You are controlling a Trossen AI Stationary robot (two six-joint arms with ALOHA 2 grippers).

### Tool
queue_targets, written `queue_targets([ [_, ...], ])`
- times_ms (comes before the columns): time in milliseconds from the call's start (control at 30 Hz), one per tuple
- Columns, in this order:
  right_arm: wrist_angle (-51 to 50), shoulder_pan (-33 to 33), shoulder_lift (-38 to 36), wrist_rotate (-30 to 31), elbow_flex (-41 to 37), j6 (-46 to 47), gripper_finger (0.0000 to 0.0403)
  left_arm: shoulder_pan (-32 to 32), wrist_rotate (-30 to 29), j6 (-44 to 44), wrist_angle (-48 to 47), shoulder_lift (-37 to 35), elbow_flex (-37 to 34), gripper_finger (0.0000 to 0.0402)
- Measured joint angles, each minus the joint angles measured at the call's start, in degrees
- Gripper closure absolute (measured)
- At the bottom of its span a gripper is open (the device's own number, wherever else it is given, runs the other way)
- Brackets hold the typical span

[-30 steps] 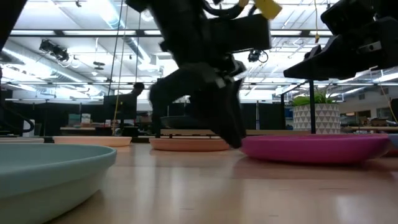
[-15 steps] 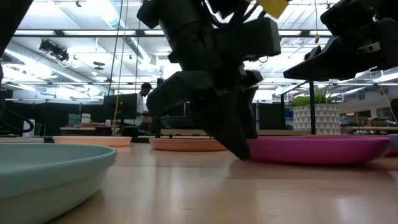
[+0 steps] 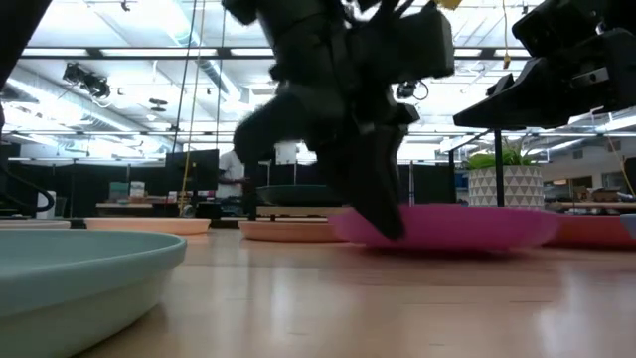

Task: Place and stack plates onto a shelf
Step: Stack the pink plate on top of the dark blue plate on the shelf

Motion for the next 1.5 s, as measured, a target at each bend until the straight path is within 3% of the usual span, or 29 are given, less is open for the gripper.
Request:
queue_targets([
  [267, 0.0, 0.0, 0.0, 0.0, 0.0, 0.3, 0.0328, -1.8, 1.8, -7.9, -21.5, 0.0, 14.2, 0.0384],
  [433, 0.0, 0.0, 0.0, 0.0, 0.0, 0.6, 0.0328, -1.7, -0.6, -9.6, -28.3, 0.0, 20.6, 0.0385],
  [767, -0.4, 0.1, 0.0, 0.0, 0.0, 1.2, 0.0328, 1.7, -15.3, -13.6, -46.6, 0.0, 23.7, 0.0384],
  [933, -0.4, 0.5, 0.0, 0.0, 0.0, 1.2, 0.0328, 4.6, -20.5, -12.1, -46.8, 0.0, 23.7, 0.0384],
  [1100, -0.1, 1.3, 0.0, 0.0, 0.0, 1.1, 0.0328, 10.0, -20.9, -10.3, -43.3, -0.1, 22.1, 0.0384],
  [1500, -1.0, 3.7, 0.0, 0.1, 0.0, 1.5, 0.0328, 22.6, -16.7, -3.5, -32.7, -0.4, 19.2, 0.0384],
])
